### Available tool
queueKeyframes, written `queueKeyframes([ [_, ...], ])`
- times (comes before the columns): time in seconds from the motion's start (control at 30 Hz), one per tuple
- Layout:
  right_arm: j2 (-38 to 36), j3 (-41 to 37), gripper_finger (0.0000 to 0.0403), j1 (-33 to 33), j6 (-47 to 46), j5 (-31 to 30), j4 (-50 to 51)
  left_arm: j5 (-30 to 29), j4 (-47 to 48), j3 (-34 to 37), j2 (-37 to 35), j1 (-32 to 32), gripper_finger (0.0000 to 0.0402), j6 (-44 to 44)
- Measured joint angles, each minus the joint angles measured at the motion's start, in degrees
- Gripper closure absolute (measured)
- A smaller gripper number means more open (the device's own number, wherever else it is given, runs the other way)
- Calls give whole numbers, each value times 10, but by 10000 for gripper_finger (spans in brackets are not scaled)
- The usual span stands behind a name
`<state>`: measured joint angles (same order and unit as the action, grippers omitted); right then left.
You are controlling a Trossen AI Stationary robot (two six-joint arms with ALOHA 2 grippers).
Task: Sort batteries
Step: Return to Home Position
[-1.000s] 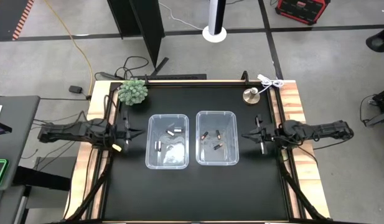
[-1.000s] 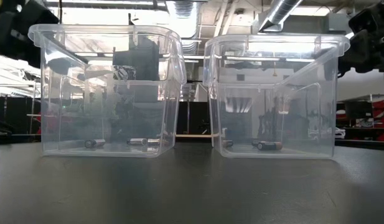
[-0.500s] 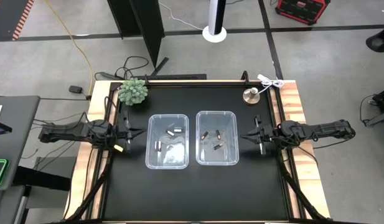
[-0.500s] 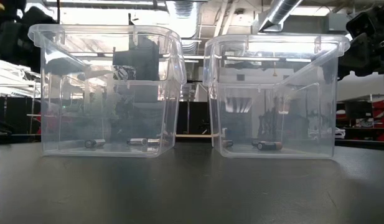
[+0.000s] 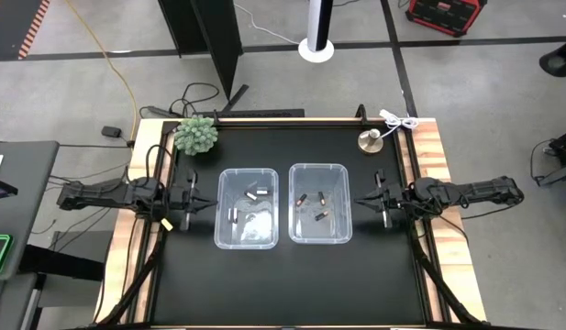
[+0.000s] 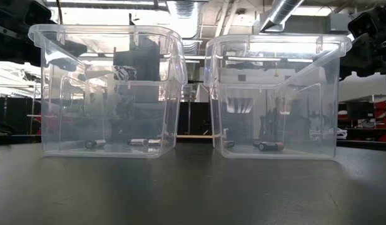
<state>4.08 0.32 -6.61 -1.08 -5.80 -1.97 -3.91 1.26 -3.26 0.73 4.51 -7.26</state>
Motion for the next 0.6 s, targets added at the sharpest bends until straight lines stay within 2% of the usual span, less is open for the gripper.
queueKeyframes([
  [0.23, 0, 0, 376, 0, 0, 0, 0, 2, -37, 0, 0, 0, 401, -30],
  [0.4, 0, 0, 376, 0, 0, 0, 0, 2, -120, 25, 0, 0, 401, -34],
  [0.6, 0, 0, 376, 0, 0, 0, 0, -5, -75, 26, -1, 0, 401, -11],
])
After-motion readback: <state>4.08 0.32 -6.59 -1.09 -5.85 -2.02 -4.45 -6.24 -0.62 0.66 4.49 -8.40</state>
